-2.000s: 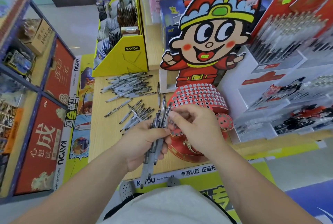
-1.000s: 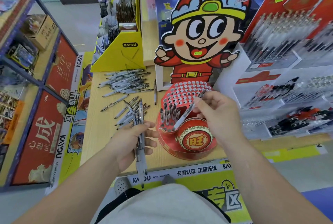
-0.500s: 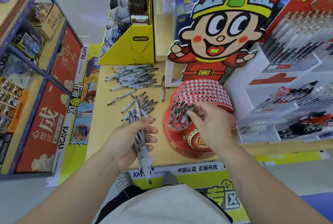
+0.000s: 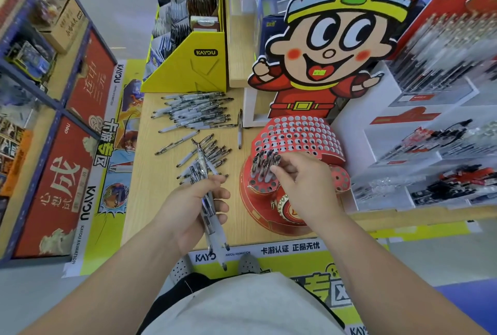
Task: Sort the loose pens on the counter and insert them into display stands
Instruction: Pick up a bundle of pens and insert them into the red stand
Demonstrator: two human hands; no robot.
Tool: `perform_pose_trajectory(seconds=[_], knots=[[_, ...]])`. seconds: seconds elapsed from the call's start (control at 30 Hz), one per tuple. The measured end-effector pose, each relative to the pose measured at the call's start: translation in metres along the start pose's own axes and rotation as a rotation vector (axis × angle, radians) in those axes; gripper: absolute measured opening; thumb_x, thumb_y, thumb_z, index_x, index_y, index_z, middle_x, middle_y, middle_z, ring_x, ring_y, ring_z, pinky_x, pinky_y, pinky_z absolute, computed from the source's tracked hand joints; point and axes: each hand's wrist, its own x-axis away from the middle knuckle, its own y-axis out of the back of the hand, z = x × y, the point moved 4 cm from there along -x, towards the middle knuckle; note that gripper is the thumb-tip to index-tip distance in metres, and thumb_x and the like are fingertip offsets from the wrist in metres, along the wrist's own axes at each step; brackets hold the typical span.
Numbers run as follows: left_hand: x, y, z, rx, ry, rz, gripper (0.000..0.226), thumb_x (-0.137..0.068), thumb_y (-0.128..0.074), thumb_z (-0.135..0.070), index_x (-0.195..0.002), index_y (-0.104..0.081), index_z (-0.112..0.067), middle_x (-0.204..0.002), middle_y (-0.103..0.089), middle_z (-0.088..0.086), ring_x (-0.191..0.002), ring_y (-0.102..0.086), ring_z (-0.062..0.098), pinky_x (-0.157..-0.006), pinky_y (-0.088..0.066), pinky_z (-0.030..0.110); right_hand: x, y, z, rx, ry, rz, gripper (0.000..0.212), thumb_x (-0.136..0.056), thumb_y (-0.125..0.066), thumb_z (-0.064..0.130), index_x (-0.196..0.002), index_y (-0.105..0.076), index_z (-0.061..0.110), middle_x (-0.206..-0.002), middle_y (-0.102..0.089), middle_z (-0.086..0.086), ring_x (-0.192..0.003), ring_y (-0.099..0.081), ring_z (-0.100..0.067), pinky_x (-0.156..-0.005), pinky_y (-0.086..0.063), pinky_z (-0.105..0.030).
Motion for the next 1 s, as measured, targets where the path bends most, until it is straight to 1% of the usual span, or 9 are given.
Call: perform_pose_trajectory(seconds=[0.1,0.2,0.37,0.47,0.67,0.77,0.87,0.93,1.0], knots=[[-0.002,-0.002,0.0,-0.002,0.003,0.007,0.021,-0.097,-0.055,-0.008,-0.115,-0.066,-0.004,-0.075,-0.064,0.01,-0.056,-0.056,0.021,-0.051,-0.049,0.032,-0.001,-0.002,0.001,0.029,0.014,0.003,0.008,-0.092,-0.069,0.021,-0.086,-0.067,0.017,-0.081,-0.063,0.006,-0.078,-0.06,-0.013,-0.071,-0.054,-0.04],[-0.003,-0.002,0.0,-0.007,-0.002,0.003,0.021,-0.097,-0.055,-0.007,-0.114,-0.066,-0.004,-0.075,-0.064,0.01,-0.056,-0.057,0.022,-0.051,-0.049,0.032,-0.002,-0.003,0.001,0.045,0.014,-0.005,0.011,-0.093,-0.068,0.023,-0.085,-0.066,0.016,-0.08,-0.062,0.006,-0.077,-0.06,-0.014,-0.07,-0.053,-0.038],[-0.005,-0.001,-0.002,-0.002,-0.011,0.008,0.02,-0.097,-0.055,-0.006,-0.113,-0.067,-0.003,-0.075,-0.063,0.011,-0.056,-0.056,0.021,-0.051,-0.048,0.032,-0.001,-0.003,-0.006,0.096,0.028,-0.025,0.008,-0.093,-0.068,0.022,-0.094,-0.07,0.015,-0.084,-0.054,0.011,-0.077,-0.05,-0.007,-0.068,-0.037,-0.022],[-0.006,-0.002,-0.003,0.004,-0.007,0.015,0.02,-0.096,-0.055,-0.007,-0.113,-0.067,-0.004,-0.075,-0.063,0.011,-0.056,-0.056,0.021,-0.051,-0.048,0.032,0.002,-0.002,-0.01,0.098,0.009,-0.009,0.016,-0.094,-0.068,0.023,-0.106,-0.074,0.016,-0.087,-0.056,0.014,-0.077,-0.049,-0.003,-0.069,-0.035,-0.013],[-0.007,-0.002,-0.002,-0.004,-0.008,0.025,0.02,-0.096,-0.056,-0.008,-0.112,-0.067,-0.004,-0.076,-0.063,0.011,-0.056,-0.057,0.022,-0.051,-0.048,0.032,-0.001,-0.012,-0.011,0.164,-0.011,0.108,0.024,-0.091,-0.071,0.028,-0.115,-0.073,0.022,-0.088,-0.062,0.007,-0.077,-0.059,-0.013,-0.07,-0.051,-0.032],[-0.008,-0.004,-0.002,-0.013,-0.007,0.038,0.02,-0.095,-0.057,-0.008,-0.112,-0.067,-0.004,-0.077,-0.064,0.012,-0.057,-0.057,0.022,-0.052,-0.048,0.033,-0.002,-0.013,-0.01,0.219,-0.006,0.093,0.022,-0.092,-0.069,0.029,-0.112,-0.073,0.022,-0.084,-0.061,0.004,-0.076,-0.058,-0.017,-0.065,-0.049,-0.033],[-0.008,-0.005,-0.002,-0.022,-0.01,0.054,0.019,-0.095,-0.058,-0.008,-0.111,-0.068,-0.005,-0.078,-0.064,0.012,-0.057,-0.057,0.023,-0.051,-0.048,0.033,-0.003,-0.015,-0.008,0.274,-0.015,0.103,0.017,-0.093,-0.066,0.032,-0.108,-0.072,0.024,-0.083,-0.061,0.006,-0.076,-0.059,-0.018,-0.06,-0.04,-0.03],[-0.007,-0.007,-0.003,-0.026,-0.016,0.077,0.018,-0.096,-0.056,-0.007,-0.109,-0.068,-0.005,-0.078,-0.063,0.013,-0.056,-0.055,0.022,-0.051,-0.047,0.032,-0.004,-0.017,-0.007,0.306,-0.02,0.11,0.016,-0.094,-0.064,0.033,-0.106,-0.07,0.025,-0.083,-0.06,0.007,-0.078,-0.059,-0.018,-0.06,-0.036,-0.029],[-0.003,-0.012,-0.005,-0.033,-0.033,0.122,0.017,-0.096,-0.053,-0.004,-0.106,-0.068,-0.005,-0.075,-0.06,0.013,-0.054,-0.051,0.022,-0.049,-0.043,0.031,-0.004,-0.017,-0.006,0.322,-0.024,0.129,0.019,-0.095,-0.064,0.035,-0.11,-0.07,0.025,-0.088,-0.064,0.006,-0.083,-0.062,-0.018,-0.062,-0.036,-0.028]])
